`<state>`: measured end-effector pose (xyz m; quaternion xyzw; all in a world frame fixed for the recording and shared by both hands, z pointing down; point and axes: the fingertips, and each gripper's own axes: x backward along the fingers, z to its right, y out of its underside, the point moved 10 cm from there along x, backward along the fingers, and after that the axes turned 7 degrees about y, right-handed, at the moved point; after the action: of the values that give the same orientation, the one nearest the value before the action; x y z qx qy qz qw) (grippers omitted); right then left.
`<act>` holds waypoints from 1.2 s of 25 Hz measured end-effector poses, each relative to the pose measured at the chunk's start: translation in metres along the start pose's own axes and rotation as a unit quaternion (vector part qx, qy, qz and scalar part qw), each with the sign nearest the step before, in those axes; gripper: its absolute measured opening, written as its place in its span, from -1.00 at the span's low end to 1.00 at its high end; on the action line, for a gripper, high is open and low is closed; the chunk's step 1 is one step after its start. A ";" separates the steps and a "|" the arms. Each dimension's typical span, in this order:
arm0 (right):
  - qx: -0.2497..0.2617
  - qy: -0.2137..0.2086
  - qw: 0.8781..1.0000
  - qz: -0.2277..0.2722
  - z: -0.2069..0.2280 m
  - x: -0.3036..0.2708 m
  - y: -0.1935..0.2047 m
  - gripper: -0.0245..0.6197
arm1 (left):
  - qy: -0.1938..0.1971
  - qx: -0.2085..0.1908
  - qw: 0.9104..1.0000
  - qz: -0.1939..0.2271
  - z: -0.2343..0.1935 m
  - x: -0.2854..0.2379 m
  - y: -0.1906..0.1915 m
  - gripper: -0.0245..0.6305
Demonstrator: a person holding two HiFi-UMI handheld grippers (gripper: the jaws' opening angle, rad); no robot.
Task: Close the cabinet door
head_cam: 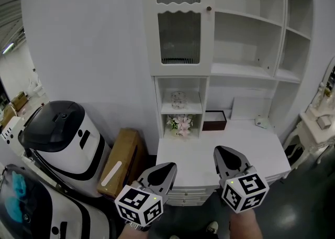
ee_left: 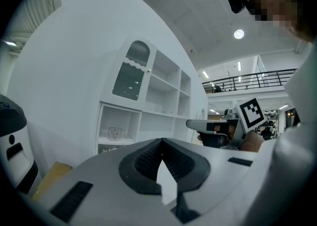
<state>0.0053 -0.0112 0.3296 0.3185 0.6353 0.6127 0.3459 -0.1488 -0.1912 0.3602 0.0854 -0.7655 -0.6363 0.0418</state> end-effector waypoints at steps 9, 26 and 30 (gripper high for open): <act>0.004 -0.001 1.000 -0.003 -0.002 -0.006 0.002 -0.91 | 0.002 0.003 1.000 0.000 -0.007 -0.002 0.001 -0.92; -0.004 -0.003 1.000 -0.002 0.004 -0.002 0.002 -0.91 | 0.003 0.000 1.000 -0.001 -0.002 -0.006 -0.001 -0.92; -0.006 -0.002 1.000 -0.003 0.008 -0.001 0.004 -0.91 | 0.002 0.000 1.000 -0.002 -0.001 -0.010 0.000 -0.92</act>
<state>0.0122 -0.0076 0.3332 0.3161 0.6315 0.6148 0.3510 -0.1389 -0.1898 0.3612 0.0887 -0.7650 -0.6364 0.0422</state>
